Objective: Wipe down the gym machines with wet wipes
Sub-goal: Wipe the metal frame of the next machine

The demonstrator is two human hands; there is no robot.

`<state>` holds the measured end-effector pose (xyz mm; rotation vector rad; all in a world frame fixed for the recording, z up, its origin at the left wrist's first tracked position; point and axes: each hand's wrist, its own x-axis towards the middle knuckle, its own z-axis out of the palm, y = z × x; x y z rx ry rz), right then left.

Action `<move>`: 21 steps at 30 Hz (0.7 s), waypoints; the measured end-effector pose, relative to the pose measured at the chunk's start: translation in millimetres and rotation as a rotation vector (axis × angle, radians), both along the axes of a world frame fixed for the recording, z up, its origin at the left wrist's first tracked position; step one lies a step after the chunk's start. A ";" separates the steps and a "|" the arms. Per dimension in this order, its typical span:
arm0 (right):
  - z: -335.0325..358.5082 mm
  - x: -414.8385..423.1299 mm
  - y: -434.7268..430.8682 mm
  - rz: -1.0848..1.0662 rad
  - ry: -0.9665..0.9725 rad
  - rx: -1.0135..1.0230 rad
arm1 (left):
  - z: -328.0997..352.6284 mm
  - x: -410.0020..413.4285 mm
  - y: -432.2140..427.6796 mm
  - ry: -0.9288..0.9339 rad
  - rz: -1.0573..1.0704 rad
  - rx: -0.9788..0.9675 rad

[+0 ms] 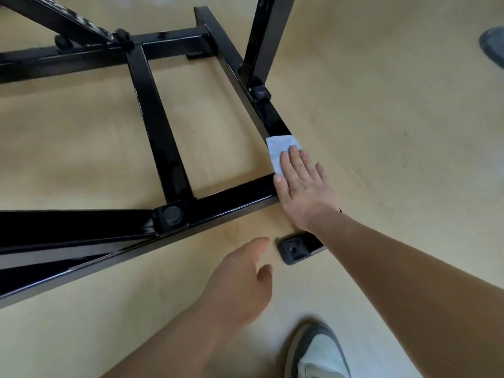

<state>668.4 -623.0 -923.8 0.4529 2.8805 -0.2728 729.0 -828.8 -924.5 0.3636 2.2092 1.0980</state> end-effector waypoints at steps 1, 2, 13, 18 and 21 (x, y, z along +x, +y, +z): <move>-1.1 11.0 2.9 -0.012 0.013 -0.006 | -0.6 2.3 0.7 -0.008 -0.012 0.003; -0.3 25.7 6.0 -0.035 0.025 -0.020 | -0.2 4.5 2.2 -0.017 -0.024 0.006; -19.8 168.7 36.9 -0.222 0.498 -0.137 | -10.4 27.0 38.4 -0.049 -0.046 0.034; -31.5 171.9 81.9 -0.363 0.353 -0.218 | -19.3 17.0 76.2 -0.077 -0.001 0.016; -46.4 142.1 97.5 -0.223 0.256 -0.282 | -19.3 7.8 92.1 -0.075 -0.020 -0.010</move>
